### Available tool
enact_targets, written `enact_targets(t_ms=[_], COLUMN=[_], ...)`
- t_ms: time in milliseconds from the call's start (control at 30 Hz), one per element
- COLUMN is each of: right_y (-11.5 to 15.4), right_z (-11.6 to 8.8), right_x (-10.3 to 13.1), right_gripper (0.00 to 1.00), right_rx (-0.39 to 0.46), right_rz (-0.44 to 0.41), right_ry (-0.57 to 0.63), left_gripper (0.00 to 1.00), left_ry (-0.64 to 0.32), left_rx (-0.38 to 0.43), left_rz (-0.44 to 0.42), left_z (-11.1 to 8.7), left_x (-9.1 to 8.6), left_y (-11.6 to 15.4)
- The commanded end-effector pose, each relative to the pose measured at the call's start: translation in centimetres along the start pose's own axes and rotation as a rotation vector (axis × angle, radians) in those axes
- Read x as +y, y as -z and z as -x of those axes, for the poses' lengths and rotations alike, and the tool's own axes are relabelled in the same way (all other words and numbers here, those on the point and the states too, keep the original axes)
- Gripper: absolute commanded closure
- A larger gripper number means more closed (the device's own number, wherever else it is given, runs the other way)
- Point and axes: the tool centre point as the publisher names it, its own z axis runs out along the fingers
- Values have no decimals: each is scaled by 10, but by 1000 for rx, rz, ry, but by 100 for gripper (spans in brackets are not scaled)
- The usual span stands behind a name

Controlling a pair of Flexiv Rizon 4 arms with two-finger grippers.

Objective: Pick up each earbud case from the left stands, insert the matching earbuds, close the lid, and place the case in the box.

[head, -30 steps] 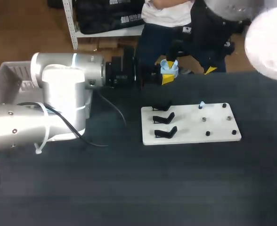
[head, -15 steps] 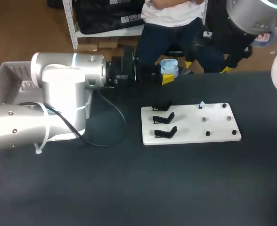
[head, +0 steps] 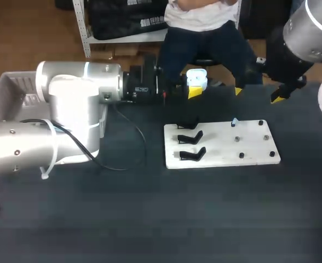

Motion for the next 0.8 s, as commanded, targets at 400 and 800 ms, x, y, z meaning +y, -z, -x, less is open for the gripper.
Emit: enact_targets(t_ms=[400, 800], right_y=[-106, -131], right_z=[10, 5], right_x=[-24, -22], right_gripper=[0, 0], right_rx=[127, 213], right_rz=[60, 122], right_ry=[-37, -76], left_gripper=[100, 100], left_ry=[-6, -6], left_rx=[-7, -7], left_rz=[6, 6], left_z=[-1, -1], left_x=[-2, -2], left_y=[0, 0])
